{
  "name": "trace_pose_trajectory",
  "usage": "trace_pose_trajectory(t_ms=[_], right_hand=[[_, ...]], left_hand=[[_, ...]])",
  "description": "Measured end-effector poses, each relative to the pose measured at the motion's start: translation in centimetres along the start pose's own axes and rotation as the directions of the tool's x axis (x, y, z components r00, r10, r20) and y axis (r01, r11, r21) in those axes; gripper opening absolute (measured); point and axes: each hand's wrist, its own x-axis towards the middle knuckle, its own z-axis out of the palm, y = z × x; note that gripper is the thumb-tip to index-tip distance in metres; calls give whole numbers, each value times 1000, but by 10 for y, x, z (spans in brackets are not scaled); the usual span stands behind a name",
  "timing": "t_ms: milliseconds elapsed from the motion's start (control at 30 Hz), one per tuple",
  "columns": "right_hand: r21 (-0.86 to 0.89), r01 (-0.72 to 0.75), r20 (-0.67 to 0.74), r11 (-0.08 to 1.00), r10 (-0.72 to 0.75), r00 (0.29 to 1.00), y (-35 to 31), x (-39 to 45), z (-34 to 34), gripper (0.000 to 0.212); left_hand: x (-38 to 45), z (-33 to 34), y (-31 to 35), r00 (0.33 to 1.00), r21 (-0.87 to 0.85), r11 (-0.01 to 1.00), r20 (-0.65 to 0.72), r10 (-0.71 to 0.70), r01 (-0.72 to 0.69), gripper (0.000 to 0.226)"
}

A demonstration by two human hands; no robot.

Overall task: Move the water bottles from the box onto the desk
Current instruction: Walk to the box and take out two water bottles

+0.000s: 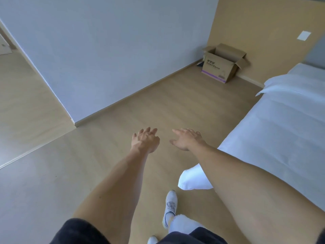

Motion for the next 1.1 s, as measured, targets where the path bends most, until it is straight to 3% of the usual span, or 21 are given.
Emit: trace_pose_trajectory(t_ms=[533,1100], right_hand=[[98,-56,4,994,56,998,43,246,-102,66],[164,-258,12,952,260,966,128,416,-191,67]], left_hand=[[264,-99,45,997,97,992,6,78,-79,56],[484,-162,128,957,157,944,49,284,-289,57]])
